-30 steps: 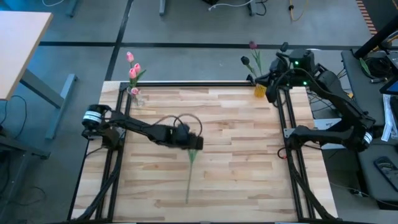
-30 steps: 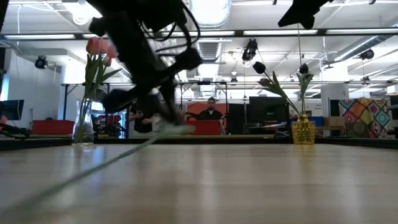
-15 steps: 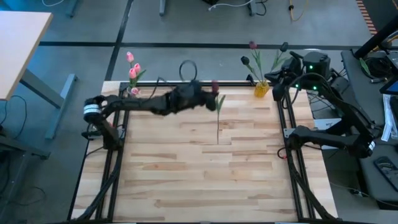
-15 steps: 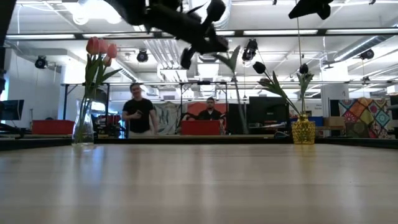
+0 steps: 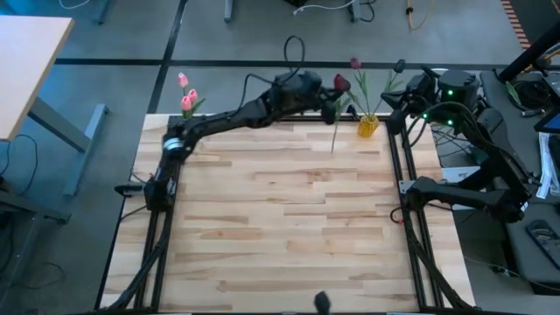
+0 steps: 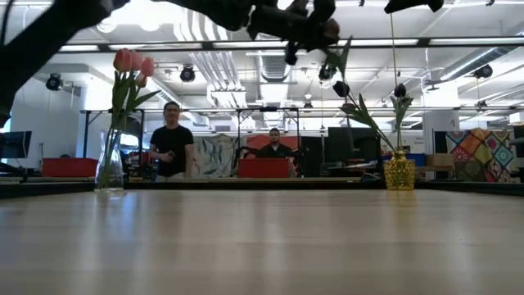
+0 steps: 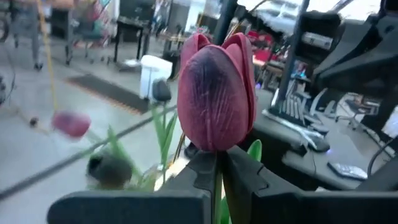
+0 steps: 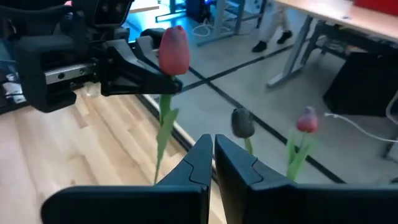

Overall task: Sort flowers into vase by color
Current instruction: Put the red flower into the yellow vase

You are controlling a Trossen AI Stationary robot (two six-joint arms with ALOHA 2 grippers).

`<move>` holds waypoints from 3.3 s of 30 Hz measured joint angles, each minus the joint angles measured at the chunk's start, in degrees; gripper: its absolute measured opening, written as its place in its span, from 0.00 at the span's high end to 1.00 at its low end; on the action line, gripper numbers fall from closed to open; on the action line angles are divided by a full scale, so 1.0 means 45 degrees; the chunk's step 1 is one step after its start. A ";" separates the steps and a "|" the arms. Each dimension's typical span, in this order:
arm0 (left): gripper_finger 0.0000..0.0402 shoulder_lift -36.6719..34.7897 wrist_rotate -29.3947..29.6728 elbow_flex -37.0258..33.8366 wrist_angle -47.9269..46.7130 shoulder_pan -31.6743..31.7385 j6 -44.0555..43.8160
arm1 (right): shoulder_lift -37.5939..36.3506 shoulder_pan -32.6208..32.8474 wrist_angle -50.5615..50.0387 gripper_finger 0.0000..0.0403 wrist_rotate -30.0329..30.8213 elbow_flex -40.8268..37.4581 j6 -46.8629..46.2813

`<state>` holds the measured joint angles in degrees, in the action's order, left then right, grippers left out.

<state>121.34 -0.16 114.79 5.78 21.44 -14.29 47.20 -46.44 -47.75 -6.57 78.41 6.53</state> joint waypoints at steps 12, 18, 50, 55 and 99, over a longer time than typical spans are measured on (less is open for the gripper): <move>1.00 0.2744 -0.0498 0.3142 0.2050 0.0350 -0.0490 | -0.0242 0.0000 0.0015 0.97 0.0564 0.0107 -0.0013; 1.00 0.2778 -0.0672 0.3172 0.4207 0.0329 0.0382 | -0.0238 0.0005 0.0040 0.97 0.0825 0.0155 -0.0021; 1.00 0.6194 0.0507 0.4468 0.8789 0.1096 0.0783 | -0.0100 0.0003 0.0877 0.97 0.0932 0.0155 -0.0197; 1.00 0.6387 0.0703 0.4444 0.9166 0.1072 0.0342 | 0.0024 0.0005 0.0880 0.97 0.1141 0.0155 -0.0089; 1.00 0.5299 -0.0244 0.4487 0.7362 0.0803 0.1168 | 0.0043 0.0005 0.1079 0.97 0.1811 0.0155 0.0562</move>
<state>145.18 -1.26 134.98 38.91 25.05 -9.04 47.39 -46.41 -42.89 1.58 79.11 9.06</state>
